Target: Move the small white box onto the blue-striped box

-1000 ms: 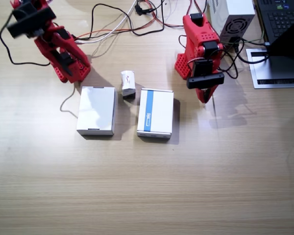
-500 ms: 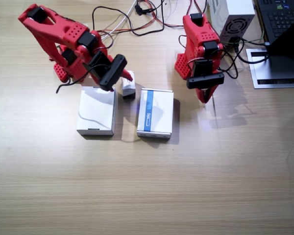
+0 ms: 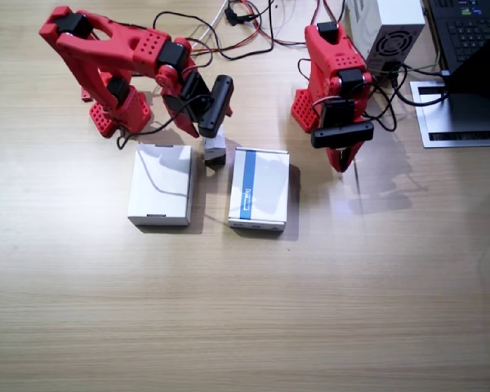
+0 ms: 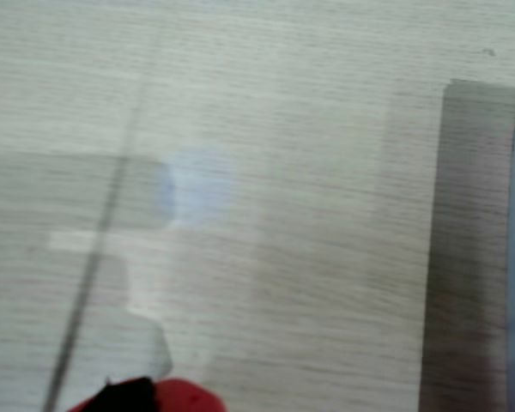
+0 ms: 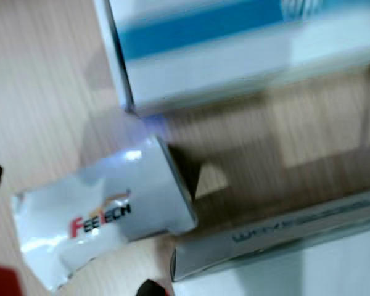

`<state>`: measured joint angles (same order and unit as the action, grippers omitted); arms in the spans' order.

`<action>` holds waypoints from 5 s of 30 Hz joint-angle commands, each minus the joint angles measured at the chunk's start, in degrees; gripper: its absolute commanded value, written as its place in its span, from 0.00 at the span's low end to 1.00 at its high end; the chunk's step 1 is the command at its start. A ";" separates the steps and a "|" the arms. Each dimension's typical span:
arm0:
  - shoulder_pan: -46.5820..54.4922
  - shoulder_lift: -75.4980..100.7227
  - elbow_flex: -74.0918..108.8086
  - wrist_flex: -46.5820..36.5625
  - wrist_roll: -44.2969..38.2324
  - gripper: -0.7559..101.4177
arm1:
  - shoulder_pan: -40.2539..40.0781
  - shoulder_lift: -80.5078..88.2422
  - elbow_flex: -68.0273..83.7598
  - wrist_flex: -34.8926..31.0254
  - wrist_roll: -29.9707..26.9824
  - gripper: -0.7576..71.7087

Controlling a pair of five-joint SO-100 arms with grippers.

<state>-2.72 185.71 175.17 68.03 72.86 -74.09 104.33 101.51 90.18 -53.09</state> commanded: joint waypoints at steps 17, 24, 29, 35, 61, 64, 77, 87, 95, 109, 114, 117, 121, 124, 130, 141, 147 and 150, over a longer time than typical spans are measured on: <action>-2.81 -0.70 -1.05 -0.09 2.37 0.01 | 0.79 -18.54 -7.29 -0.26 0.35 0.43; -2.81 -0.70 -1.05 -0.18 2.20 0.01 | -1.67 -20.13 -10.55 4.31 -0.26 0.25; -2.81 -0.70 -1.05 -0.35 2.20 0.01 | -2.72 -18.98 -15.56 8.70 1.05 0.23; -2.90 -0.70 -1.05 -0.44 1.76 0.01 | -0.97 -15.56 -27.95 16.61 1.23 0.22; -1.67 1.49 -4.48 -4.13 -7.29 0.14 | 30.23 1.05 -1.05 8.17 -12.57 0.56; -1.58 1.49 -10.81 -7.29 -19.51 0.33 | 32.70 1.58 -6.15 8.17 -12.48 0.62; 37.27 -28.30 -51.24 2.99 -46.85 0.38 | 58.54 28.30 3.25 3.87 -21.01 0.69; 63.98 -92.11 -109.25 19.86 -55.55 0.43 | 80.33 52.38 37.44 -11.43 -32.43 0.65; 73.21 -118.21 -135.18 27.77 -55.11 0.44 | 85.78 52.82 43.33 -17.93 -36.21 0.63; 71.02 -144.05 -152.93 27.86 -51.86 0.45 | 81.65 76.46 61.96 -11.51 -31.99 0.01; 70.58 -141.06 -147.48 27.86 -50.89 0.40 | 76.03 76.55 61.96 -11.51 -26.98 0.01; 70.40 -139.04 -145.55 27.86 -49.57 0.24 | 74.36 76.73 61.96 -11.60 -25.49 0.01; 69.70 -141.68 -148.80 27.86 -52.82 0.01 | 73.48 76.90 61.96 -10.99 -24.79 0.01; 68.82 -140.80 -149.59 27.86 -52.65 0.01 | 74.09 76.99 61.96 -10.90 -25.40 0.01; 62.40 -127.62 -146.25 27.86 -51.42 0.06 | 73.39 77.08 61.96 -11.07 -25.22 0.01; 52.56 -97.03 -109.42 27.95 -48.25 0.09 | 66.09 77.08 61.88 -13.18 -19.42 0.01; 42.36 -94.66 -97.91 27.42 -42.89 0.11 | 64.69 76.99 61.52 -13.18 -17.31 0.01; 37.71 -88.42 -89.47 22.24 -40.69 0.21 | 64.78 76.99 61.17 -12.92 -17.05 0.01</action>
<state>37.79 88.77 80.77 93.34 29.79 -7.47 179.91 164.09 77.61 -71.10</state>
